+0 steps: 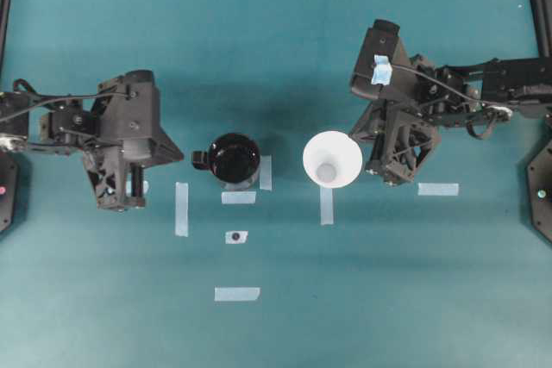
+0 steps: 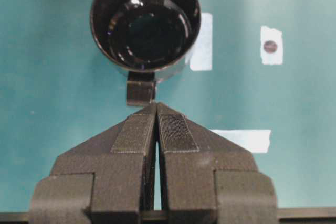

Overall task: Holding the cup holder with the left arm, the right arm places the cup into the cup holder.
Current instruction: 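Open both grippers and lower them over the holder rim and cup rim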

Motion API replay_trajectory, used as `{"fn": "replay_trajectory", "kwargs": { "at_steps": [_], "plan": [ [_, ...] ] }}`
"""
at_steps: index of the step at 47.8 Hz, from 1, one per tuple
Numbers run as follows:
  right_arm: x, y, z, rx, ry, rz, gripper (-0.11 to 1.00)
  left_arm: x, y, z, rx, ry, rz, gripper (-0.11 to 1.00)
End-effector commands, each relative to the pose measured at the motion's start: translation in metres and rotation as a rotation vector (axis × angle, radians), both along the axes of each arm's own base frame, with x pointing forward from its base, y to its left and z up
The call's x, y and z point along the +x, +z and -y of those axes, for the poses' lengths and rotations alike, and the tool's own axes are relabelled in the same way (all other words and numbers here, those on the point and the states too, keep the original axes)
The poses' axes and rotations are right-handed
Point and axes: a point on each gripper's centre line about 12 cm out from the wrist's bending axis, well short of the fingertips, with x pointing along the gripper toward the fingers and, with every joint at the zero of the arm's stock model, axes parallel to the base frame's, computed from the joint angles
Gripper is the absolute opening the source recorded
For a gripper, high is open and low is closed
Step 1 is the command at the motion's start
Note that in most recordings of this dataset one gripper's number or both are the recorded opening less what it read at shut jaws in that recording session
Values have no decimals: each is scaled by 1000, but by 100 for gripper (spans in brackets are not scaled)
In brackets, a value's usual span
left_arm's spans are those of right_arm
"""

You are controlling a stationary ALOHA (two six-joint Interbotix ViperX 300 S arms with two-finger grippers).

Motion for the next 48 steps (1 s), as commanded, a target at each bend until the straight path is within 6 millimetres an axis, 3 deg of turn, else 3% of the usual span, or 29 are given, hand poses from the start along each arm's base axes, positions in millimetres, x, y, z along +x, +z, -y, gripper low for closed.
{"fn": "replay_trajectory", "kwargs": {
  "at_steps": [1,14,18,21,26,32,39,48],
  "plan": [
    [6,13,2,-16,8,43,1,8,11,0,7,-6,39,3],
    [7,12,3,-15,6,33,11,10,12,0,7,-6,39,3],
    [7,12,3,-15,6,32,25,10,11,0,7,-6,35,3],
    [7,11,3,-14,7,31,43,10,11,0,7,-6,35,5],
    [8,10,2,-11,6,25,73,11,10,0,6,-6,32,22],
    [9,9,1,-20,19,8,97,13,5,1,9,-13,19,58],
    [12,7,7,-53,29,-11,97,20,-5,3,36,-54,-17,94],
    [19,0,16,-62,19,-32,97,37,-14,2,44,-69,-52,94]
  ]
}}
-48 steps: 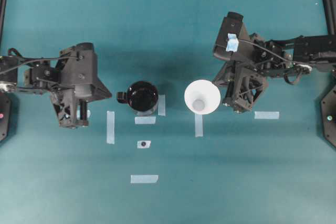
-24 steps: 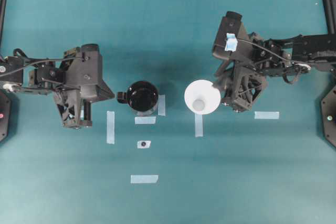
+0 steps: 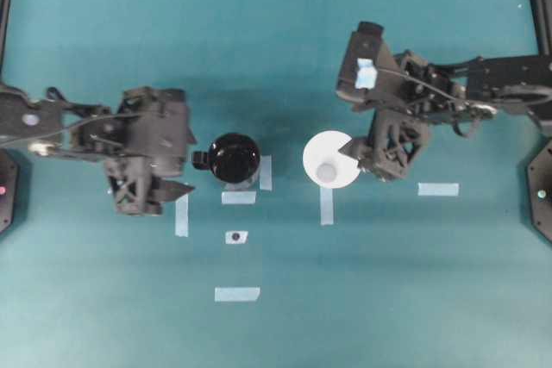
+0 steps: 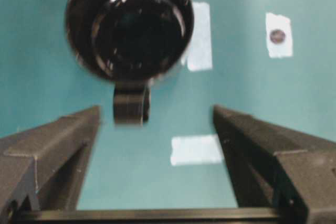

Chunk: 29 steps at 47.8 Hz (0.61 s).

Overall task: Holding the cup holder with the left arm, the right arm places the cup into the cup holder.
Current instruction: 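Open both grippers and lower them over the holder rim and cup rim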

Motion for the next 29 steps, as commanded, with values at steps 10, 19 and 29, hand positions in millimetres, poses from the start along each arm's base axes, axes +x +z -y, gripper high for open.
{"fn": "replay_trajectory", "kwargs": {
  "at_steps": [10,19,29],
  "plan": [
    [13,0,6,-6,-4,6,97,21,-3,-1,-3,2,-23,97],
    [13,-5,7,-4,-7,-4,97,21,-6,-3,-5,7,-60,97],
    [12,-6,13,-5,-24,-6,97,20,-13,-10,-6,26,-79,97]
  ]
}}
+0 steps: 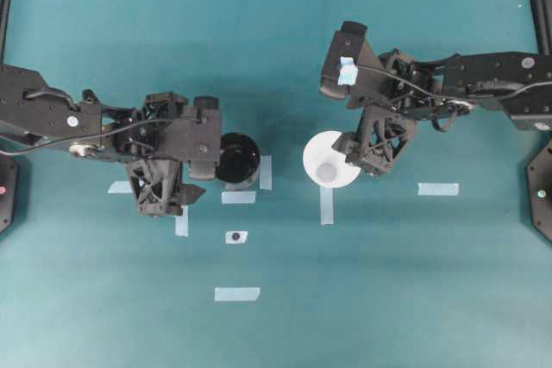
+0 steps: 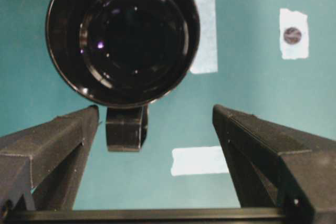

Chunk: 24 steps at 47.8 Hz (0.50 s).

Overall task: Holding the cup holder with the left arm, the right arm places the cup into the cup holder.
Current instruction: 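Open both grippers and lower them over the holder rim and cup rim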

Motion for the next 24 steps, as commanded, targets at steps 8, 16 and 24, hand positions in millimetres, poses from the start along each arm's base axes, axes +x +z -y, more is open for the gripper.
{"fn": "replay_trajectory", "kwargs": {
  "at_steps": [8,16,24],
  "plan": [
    [7,5,7,-15,-5,39,97,7,-3,-6,3,12,-5,97],
    [10,-5,7,-10,-5,18,97,8,-11,-12,0,29,-25,97],
    [11,-10,7,-8,-2,5,97,8,-10,-18,0,47,-25,97]
  ]
}}
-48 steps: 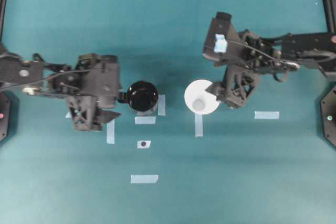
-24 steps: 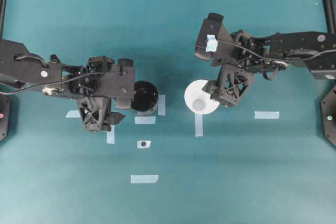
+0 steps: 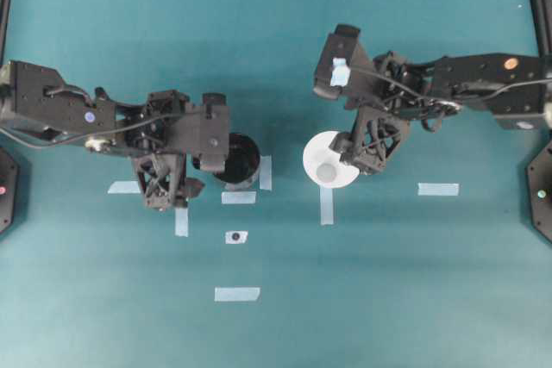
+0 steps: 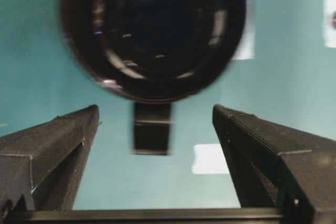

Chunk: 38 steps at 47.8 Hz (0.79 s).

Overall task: Holding the cup holder with the left arm, the right arm places the cup into the cup holder.
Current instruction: 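Open both grippers and lower them over the holder rim and cup rim, then close left gripper on black holder rim, right gripper on white cup rim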

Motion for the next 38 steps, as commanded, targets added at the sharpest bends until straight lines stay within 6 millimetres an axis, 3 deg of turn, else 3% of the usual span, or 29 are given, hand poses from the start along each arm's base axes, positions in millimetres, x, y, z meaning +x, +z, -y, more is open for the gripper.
{"fn": "replay_trajectory", "kwargs": {
  "at_steps": [1,38],
  "plan": [
    [7,9,3,-15,7,34,97,6,10,-5,9,5,33,97],
    [10,1,6,-8,-1,15,97,12,11,-12,9,20,8,97]
  ]
}}
